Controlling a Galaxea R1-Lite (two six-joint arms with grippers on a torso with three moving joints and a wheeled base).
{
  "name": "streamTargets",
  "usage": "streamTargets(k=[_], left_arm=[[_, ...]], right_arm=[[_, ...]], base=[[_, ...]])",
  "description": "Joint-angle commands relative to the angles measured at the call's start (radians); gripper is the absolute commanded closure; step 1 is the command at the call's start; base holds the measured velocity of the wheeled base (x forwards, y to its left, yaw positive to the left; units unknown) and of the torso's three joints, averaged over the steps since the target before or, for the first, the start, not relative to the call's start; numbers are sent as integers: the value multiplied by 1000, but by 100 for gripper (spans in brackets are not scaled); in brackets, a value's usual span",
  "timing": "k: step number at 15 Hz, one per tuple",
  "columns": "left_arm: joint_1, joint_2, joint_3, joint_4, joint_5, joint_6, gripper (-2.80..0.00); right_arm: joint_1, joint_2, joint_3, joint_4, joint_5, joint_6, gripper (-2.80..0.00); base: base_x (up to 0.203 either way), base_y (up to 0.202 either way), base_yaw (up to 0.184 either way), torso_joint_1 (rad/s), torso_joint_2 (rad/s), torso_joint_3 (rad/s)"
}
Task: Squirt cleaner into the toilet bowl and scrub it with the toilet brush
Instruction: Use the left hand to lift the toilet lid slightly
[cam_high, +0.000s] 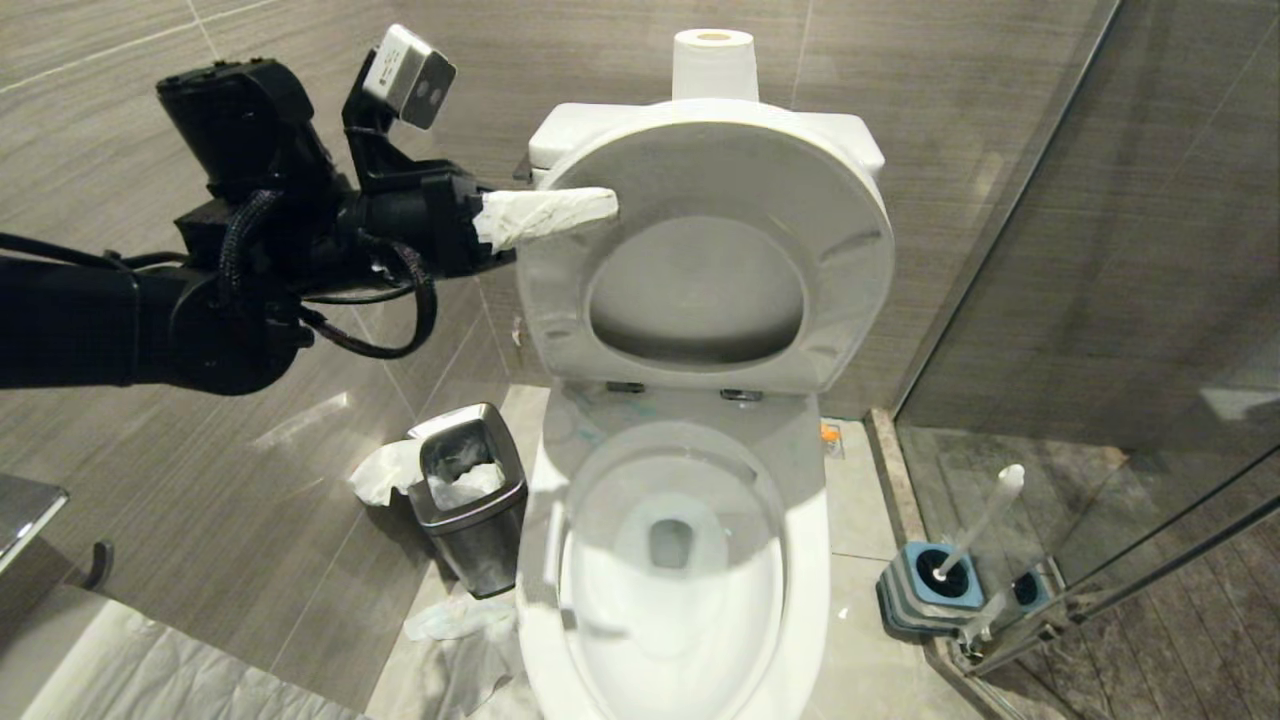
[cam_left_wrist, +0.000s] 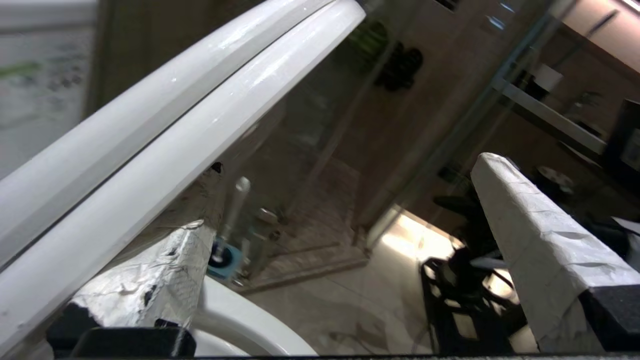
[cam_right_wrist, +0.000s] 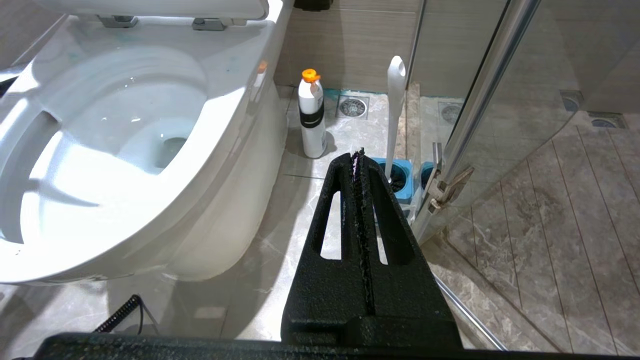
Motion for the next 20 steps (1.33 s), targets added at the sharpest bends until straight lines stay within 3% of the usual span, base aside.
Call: streamTargets(k=[1,5,7,12,16,20], left_arm=[[-1,55,-69,-4,93,3,-280],[-35,142,-187,-11,338,75,-280],[-57,192,-241,-8,425,134,-280],[-84,314,-336,-2,520,279,-280],[-92,445,-518,-7,586,309,-280],[-88,499,-525,-19,597,351,-280]], right_arm=[[0,0,1,0,0,1,0],[0,0,1,0,0,1,0],[0,0,0,0,0,1,0],[0,0,0,0,0,1,0],[0,0,0,0,0,1,0],[0,0,0,0,0,1,0]], base=[[0,0,0,0,0,0],[0,0,0,0,0,0],[0,0,0,0,0,0],[0,0,0,0,0,0],[0,0,0,0,0,0],[0,0,0,0,0,0]])
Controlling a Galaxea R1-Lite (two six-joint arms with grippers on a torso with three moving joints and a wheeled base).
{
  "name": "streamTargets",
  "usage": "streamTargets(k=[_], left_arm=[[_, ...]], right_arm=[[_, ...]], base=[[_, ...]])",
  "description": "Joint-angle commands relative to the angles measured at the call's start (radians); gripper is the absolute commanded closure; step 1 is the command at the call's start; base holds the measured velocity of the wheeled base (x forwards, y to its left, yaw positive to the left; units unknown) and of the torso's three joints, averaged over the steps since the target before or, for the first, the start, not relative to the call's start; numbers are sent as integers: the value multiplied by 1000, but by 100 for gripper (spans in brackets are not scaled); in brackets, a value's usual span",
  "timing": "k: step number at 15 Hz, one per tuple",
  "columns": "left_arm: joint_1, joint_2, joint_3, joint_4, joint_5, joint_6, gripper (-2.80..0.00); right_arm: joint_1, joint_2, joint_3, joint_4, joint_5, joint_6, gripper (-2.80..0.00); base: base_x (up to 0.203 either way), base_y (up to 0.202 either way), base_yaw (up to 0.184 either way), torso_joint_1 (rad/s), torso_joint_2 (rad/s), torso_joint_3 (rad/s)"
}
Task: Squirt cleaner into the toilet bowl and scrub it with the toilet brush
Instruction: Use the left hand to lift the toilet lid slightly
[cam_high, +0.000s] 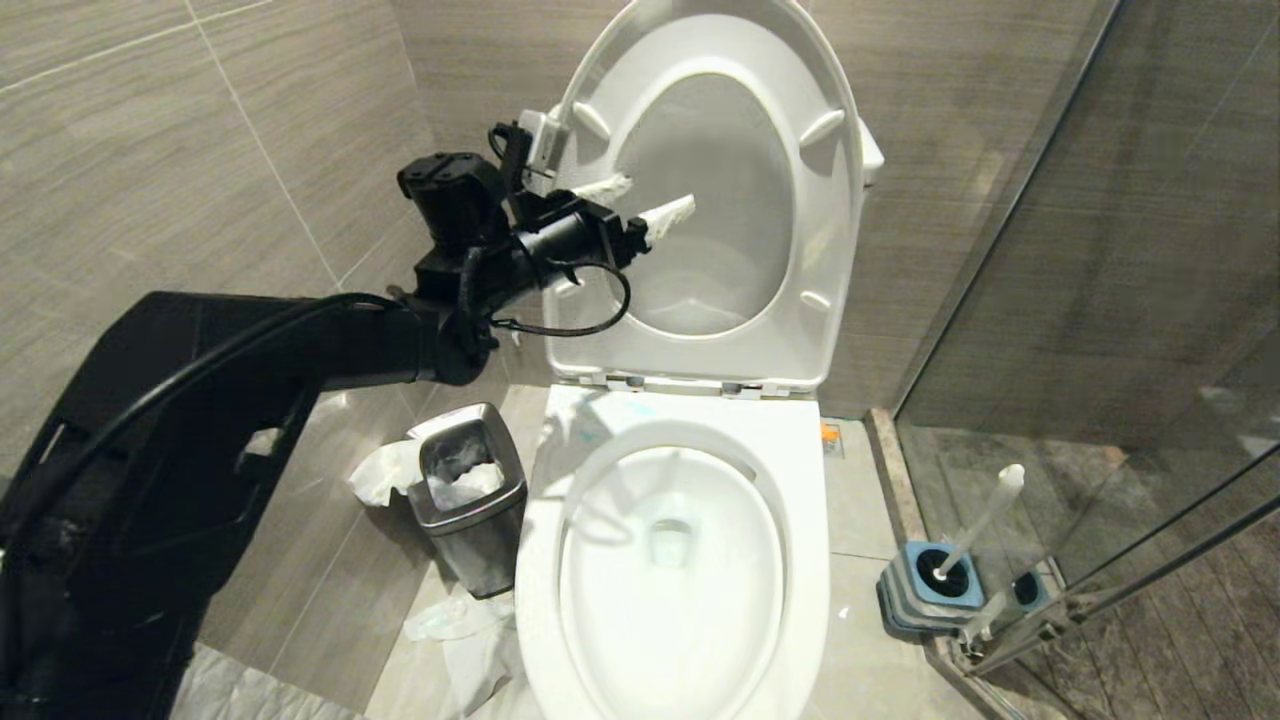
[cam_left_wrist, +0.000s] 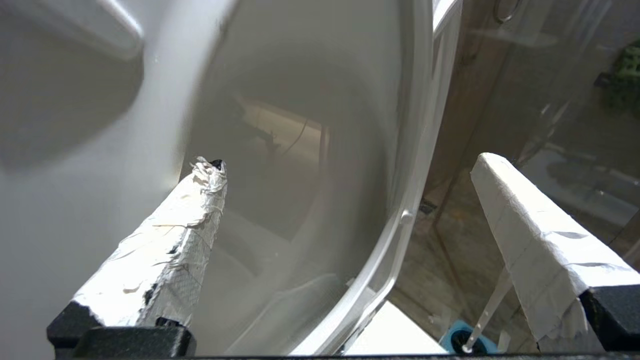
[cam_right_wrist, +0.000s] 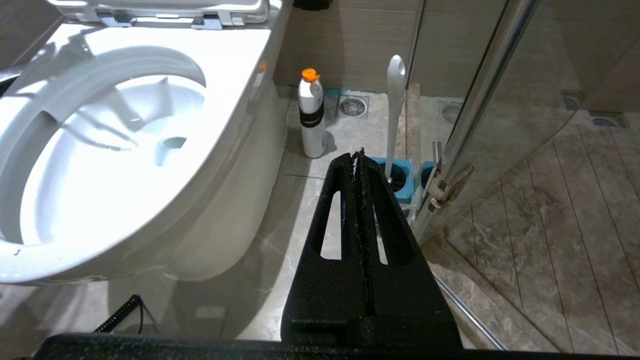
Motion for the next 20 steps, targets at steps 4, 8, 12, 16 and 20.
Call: streamTargets(k=[4,8,12,16,20], left_arm=[[1,72,-5,-16,17,47,-280],[5,119,-5,-56,19,40,-280],[8,172,-5,-97,19,34,-280],[9,143,-4,-224,27,-39,-280],[11,-125,-1,-113,42,-209,-280]], right_arm=[[0,0,0,0,0,1,0],[0,0,1,0,0,1,0],[0,0,-1,0,0,1,0],[0,0,-1,0,0,1,0],[0,0,-1,0,0,1,0]], base=[[0,0,0,0,0,0],[0,0,0,0,0,0],[0,0,0,0,0,0],[0,0,0,0,0,0],[0,0,0,0,0,0]])
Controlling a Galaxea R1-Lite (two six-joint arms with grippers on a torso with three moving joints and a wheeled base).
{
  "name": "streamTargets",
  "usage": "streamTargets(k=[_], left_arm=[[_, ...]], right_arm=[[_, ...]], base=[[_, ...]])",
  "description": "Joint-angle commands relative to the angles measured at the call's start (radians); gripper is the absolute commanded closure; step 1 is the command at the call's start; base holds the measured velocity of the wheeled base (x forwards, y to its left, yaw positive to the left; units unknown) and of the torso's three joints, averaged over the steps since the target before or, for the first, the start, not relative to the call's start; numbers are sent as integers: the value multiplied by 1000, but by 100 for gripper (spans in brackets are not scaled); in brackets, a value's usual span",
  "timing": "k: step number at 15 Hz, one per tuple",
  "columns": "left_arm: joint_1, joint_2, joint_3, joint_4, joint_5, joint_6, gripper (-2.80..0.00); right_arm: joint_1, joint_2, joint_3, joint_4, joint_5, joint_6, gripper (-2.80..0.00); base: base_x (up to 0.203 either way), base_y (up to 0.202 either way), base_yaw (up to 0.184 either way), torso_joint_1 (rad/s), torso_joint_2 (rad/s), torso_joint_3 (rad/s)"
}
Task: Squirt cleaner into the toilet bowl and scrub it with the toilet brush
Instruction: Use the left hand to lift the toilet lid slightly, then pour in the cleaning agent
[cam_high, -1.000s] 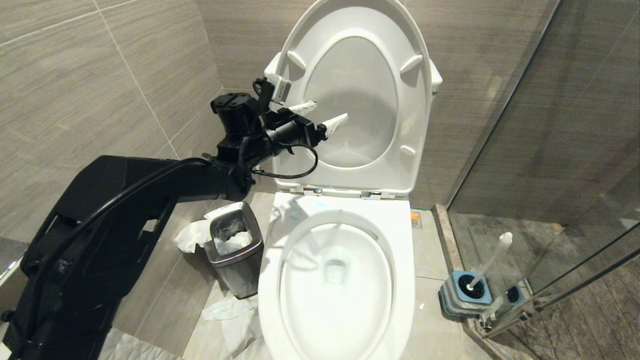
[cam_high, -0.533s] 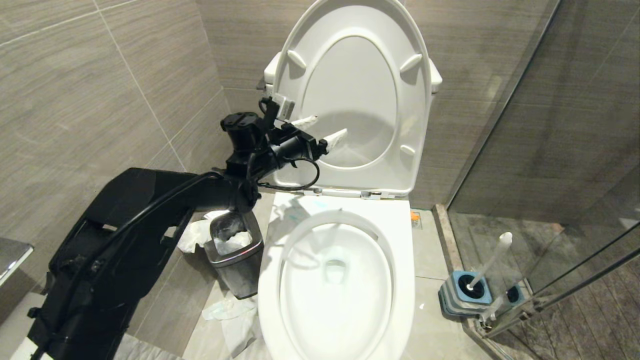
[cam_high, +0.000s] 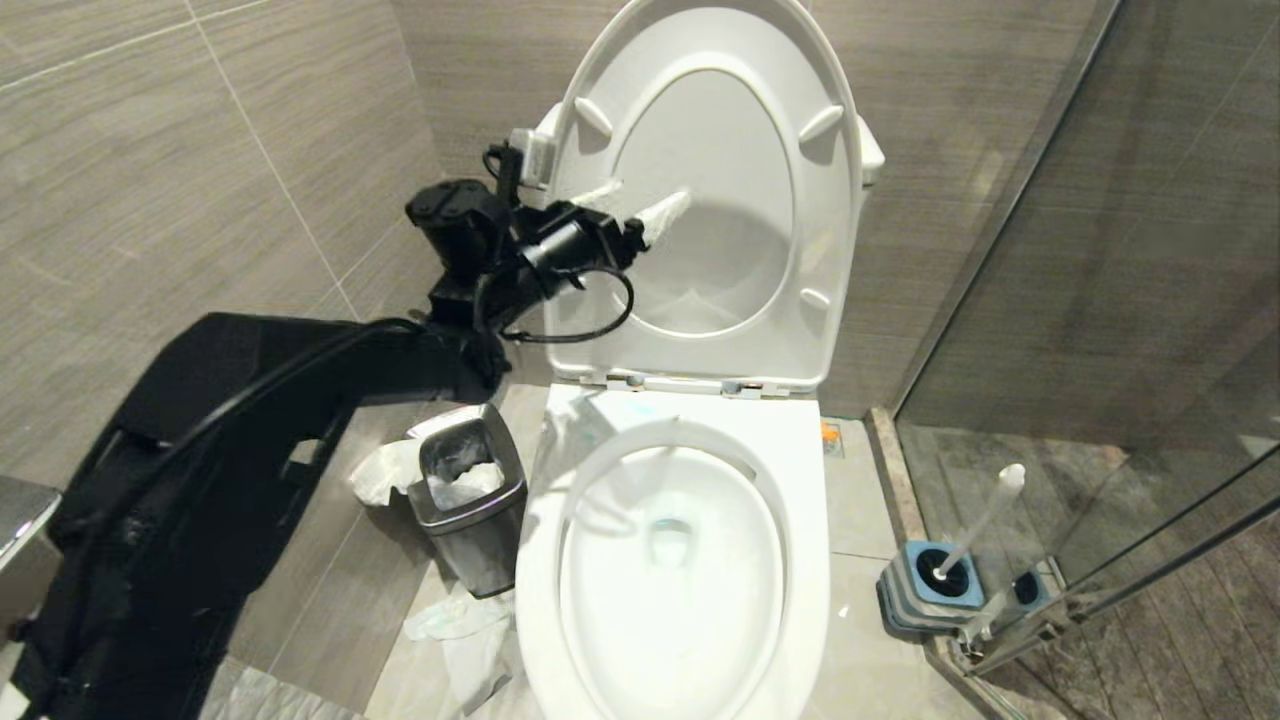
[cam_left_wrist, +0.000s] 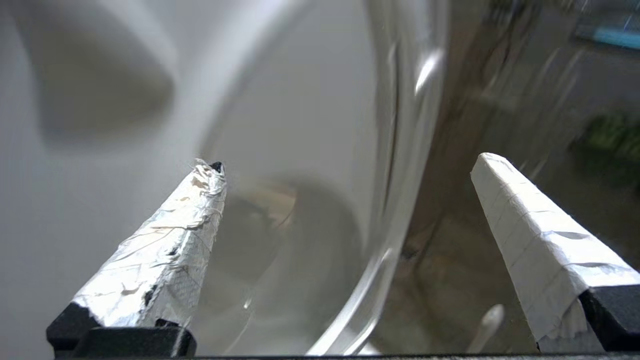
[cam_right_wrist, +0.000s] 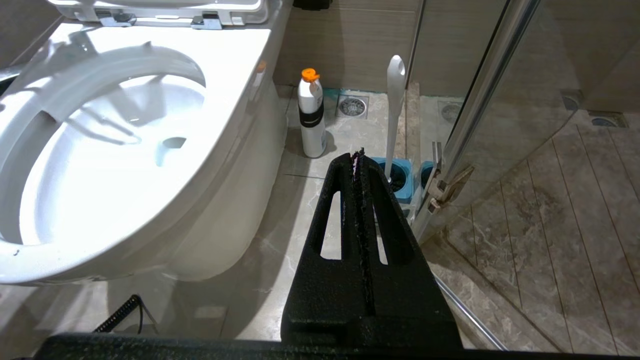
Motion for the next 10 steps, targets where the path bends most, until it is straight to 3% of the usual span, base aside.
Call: streamTargets(k=[1,4,7,8,10], left_arm=[[1,-247,3,129,-1,-105,-280],[2,-477,6,513,4,-237,-280],[-22,-626,9,899,27,-272,-280],[-41,-655,9,977,64,-273,-280],[-87,-687,12,1083,203,-251,-280]], right_arm=[[0,0,0,0,0,0,0],[0,0,0,0,0,0,0],[0,0,1,0,0,0,0],[0,0,1,0,0,0,0],[0,0,0,0,-1,0,0]], base=[[0,0,0,0,0,0],[0,0,0,0,0,0],[0,0,0,0,0,0],[0,0,0,0,0,0],[0,0,0,0,0,0]])
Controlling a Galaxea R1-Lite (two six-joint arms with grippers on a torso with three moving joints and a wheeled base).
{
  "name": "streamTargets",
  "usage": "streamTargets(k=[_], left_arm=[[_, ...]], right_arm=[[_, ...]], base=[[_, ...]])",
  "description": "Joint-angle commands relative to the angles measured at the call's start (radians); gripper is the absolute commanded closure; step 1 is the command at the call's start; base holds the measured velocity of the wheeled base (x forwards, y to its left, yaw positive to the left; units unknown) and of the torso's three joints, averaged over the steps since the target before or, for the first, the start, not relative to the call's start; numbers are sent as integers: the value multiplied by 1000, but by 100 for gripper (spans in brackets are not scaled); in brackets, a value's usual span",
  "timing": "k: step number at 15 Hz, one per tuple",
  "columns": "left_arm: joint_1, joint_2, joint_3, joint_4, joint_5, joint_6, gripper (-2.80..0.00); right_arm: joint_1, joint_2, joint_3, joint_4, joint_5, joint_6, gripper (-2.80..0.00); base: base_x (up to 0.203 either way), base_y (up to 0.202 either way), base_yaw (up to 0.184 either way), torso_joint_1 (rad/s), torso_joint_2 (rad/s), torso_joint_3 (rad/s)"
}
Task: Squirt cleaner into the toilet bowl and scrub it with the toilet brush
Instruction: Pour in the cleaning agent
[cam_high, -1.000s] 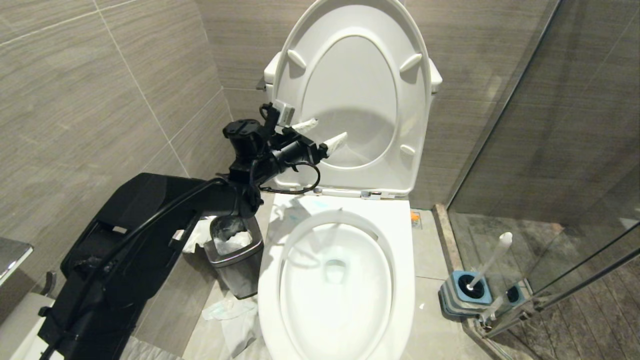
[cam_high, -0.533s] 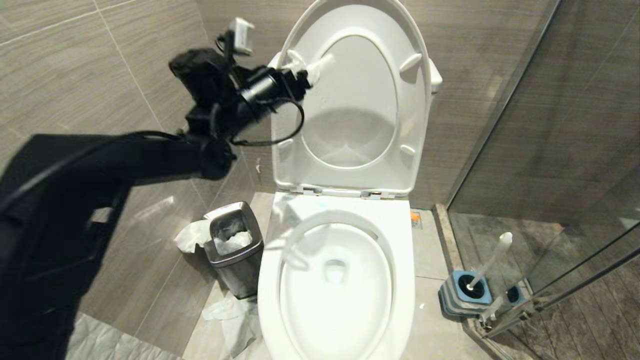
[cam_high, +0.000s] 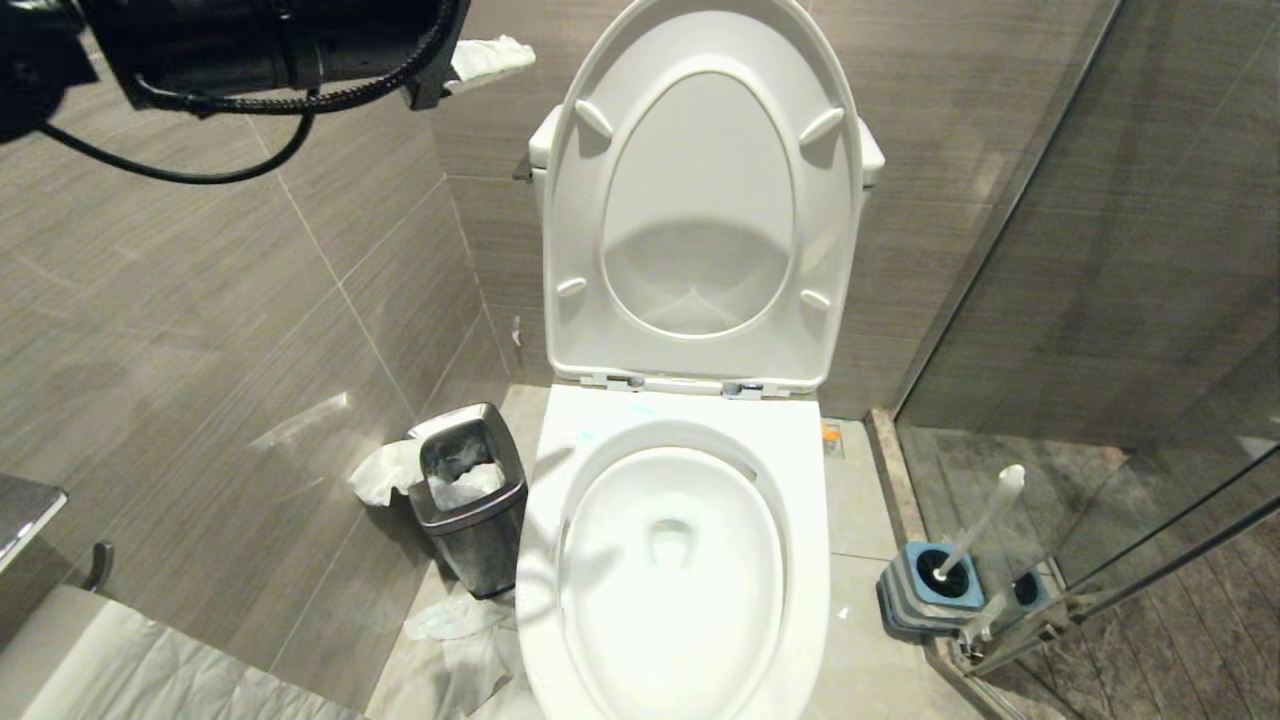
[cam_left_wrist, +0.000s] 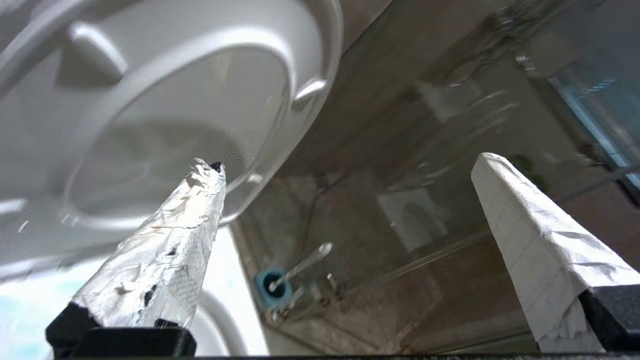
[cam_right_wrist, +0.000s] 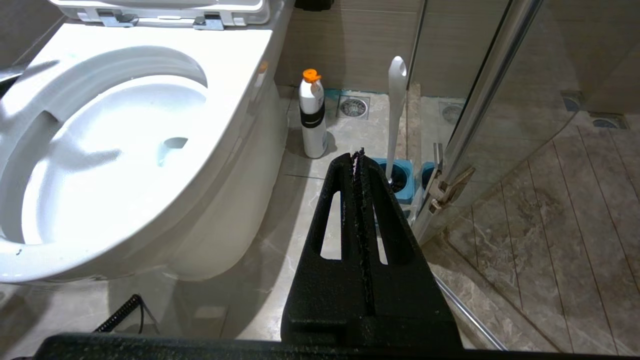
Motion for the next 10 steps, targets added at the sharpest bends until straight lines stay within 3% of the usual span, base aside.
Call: streamTargets(k=[1,4,7,10], left_arm=[[-54,-86,2,137,123,26,-280],[-88,-93,16,192,239,66,-280],[-92,-93,51,190,252,75,-280],[-93,-90,53,185,238,39,-280]], right_arm=[[0,0,1,0,0,1,0],[0,0,0,0,0,1,0],[0,0,0,0,0,1,0],[0,0,0,0,0,1,0]], base=[[0,0,0,0,0,0],[0,0,0,0,0,0],[0,0,0,0,0,0],[0,0,0,0,0,0]])
